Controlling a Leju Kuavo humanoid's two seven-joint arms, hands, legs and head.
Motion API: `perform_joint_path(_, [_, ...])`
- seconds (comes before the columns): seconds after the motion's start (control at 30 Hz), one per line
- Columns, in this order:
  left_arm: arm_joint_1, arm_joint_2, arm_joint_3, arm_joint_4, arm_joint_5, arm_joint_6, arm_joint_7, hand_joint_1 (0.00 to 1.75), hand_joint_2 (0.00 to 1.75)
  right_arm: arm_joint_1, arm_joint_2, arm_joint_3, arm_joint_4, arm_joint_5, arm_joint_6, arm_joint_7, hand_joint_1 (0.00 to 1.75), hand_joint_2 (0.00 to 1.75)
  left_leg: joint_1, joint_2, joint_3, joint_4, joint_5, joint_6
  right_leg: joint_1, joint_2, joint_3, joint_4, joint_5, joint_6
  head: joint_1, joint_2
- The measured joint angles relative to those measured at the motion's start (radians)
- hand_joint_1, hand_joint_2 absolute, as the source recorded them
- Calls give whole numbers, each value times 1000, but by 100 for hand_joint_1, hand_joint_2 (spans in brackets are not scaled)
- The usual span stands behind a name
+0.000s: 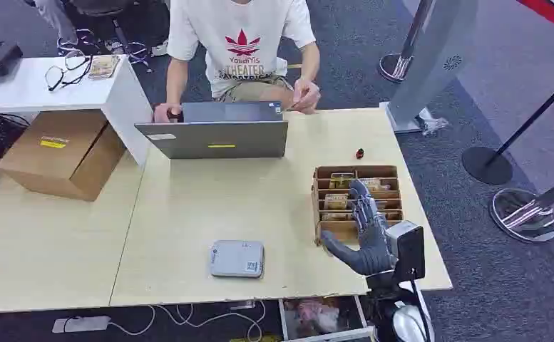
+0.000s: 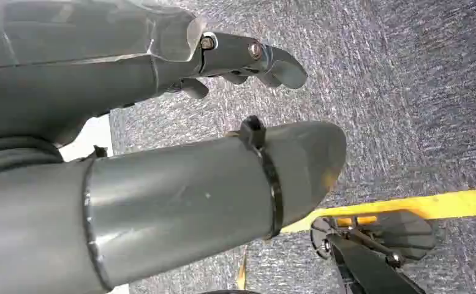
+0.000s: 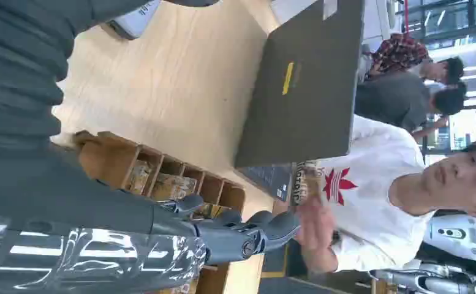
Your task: Pass the card to the sensor for recognition and then transmit it.
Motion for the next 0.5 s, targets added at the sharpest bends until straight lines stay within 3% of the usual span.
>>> perform_joint_path(0.33, [-6,0,-7,0,-10,-3,1,0,0,-1,0,0,2,57,-26,-5,0,175,0,0,0,0,0,0,0,0,0,0,0,0,0,0])
perform_joint_path(0.5, [-7,0,-10,0,-10,-3,1,0,0,-8,0,1,2,133,-83,-24,0,175,0,0,0,0,0,0,0,0,0,0,0,0,0,0])
